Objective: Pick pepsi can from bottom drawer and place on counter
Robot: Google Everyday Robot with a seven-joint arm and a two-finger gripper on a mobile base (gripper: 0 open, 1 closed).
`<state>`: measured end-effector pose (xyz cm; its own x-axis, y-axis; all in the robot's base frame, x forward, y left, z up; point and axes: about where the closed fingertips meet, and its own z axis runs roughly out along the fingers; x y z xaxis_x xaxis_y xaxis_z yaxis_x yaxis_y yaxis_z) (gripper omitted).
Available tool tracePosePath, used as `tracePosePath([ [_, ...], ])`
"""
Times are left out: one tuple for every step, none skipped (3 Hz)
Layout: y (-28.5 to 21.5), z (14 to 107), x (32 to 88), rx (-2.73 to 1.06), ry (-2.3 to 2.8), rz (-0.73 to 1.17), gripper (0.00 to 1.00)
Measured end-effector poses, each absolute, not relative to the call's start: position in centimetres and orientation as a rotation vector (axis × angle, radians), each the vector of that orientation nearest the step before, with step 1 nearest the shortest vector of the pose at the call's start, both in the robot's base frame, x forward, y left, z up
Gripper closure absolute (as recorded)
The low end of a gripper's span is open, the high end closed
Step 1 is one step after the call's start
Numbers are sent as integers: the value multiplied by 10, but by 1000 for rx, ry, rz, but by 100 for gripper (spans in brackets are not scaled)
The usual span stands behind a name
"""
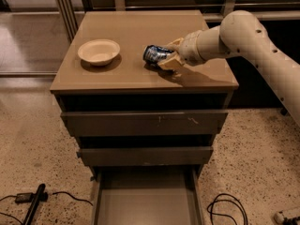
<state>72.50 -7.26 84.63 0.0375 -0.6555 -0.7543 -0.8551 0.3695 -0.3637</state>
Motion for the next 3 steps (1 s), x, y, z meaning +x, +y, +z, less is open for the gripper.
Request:
tracePosePath([
  [-73, 846, 725, -1354, 1684, 264, 59],
  [-73, 846, 725, -1354, 1684, 264, 36],
  [-72, 846, 725, -1354, 1684, 265, 12],
])
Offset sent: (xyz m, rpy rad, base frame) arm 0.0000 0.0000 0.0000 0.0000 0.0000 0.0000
